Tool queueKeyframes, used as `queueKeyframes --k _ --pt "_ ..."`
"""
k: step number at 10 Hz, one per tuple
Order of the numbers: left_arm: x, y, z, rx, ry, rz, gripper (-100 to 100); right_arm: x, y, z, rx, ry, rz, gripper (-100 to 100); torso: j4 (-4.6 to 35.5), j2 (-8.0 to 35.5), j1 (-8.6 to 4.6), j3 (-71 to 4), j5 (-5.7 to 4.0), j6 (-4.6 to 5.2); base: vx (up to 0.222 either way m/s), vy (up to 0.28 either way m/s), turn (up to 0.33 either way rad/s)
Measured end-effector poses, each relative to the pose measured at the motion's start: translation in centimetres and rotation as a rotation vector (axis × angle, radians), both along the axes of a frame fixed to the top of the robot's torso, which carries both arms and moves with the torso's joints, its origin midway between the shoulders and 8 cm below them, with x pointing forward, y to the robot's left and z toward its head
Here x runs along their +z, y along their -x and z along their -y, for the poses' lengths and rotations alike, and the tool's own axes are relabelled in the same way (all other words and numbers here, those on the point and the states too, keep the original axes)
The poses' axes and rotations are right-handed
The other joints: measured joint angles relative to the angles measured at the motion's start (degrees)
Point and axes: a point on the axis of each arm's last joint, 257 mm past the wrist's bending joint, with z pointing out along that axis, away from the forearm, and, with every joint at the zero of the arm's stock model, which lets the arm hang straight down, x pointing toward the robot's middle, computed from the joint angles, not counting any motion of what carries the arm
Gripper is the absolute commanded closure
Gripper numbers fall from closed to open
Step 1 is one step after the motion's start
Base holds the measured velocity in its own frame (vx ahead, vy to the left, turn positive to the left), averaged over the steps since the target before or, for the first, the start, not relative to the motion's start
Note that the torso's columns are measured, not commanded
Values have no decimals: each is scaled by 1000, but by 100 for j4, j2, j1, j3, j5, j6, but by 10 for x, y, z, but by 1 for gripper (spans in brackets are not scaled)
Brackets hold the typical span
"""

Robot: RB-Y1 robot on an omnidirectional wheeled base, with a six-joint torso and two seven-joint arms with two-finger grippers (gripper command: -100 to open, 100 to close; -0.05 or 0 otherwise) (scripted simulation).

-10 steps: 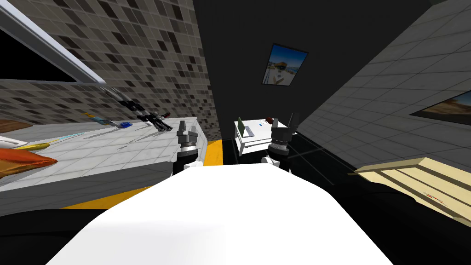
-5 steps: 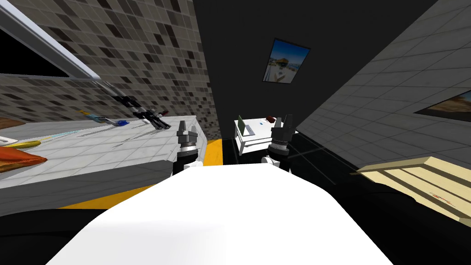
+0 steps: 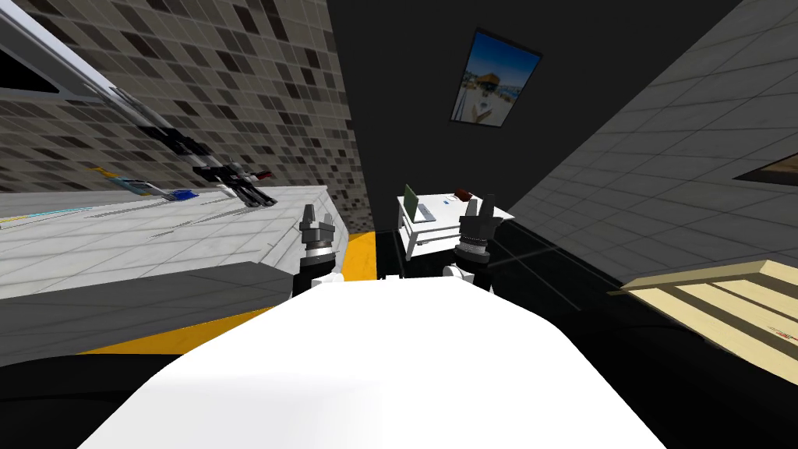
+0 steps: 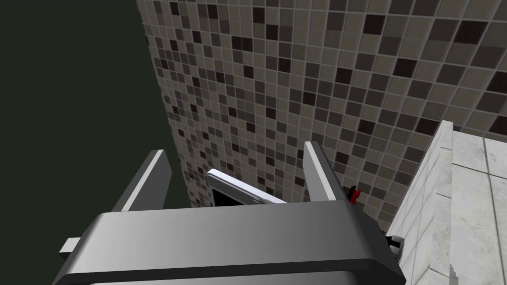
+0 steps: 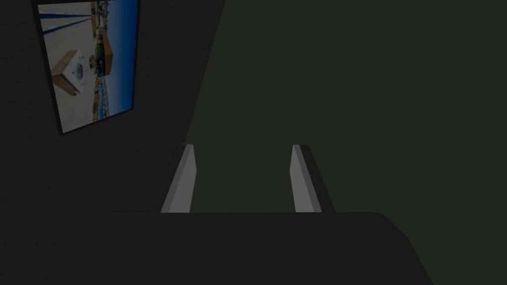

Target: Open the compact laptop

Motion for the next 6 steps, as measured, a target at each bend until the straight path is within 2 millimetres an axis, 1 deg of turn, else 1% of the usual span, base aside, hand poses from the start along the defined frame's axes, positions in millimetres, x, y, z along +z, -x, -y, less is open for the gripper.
queueKeyframes --k 1,2,4,6 --pt "0 0 0 0 0 -1 0 -2 -2 -3 3 25 -9 -100 188 190 3 -396 1 0 28 28 -9" --pt "0 0 0 0 0 -1 0 -4 -4 -6 3 60 -22 -100 243 240 7 -510 2 0 35 40 -11" --pt "0 0 0 0 0 -1 0 -12 -11 -15 -6 142 -52 -100 265 260 11 -540 3 0 41 71 -13" --pt "0 0 0 0 0 -1 0 -25 -20 -19 -29 240 -93 -100 266 260 5 -542 2 0 77 83 -18"
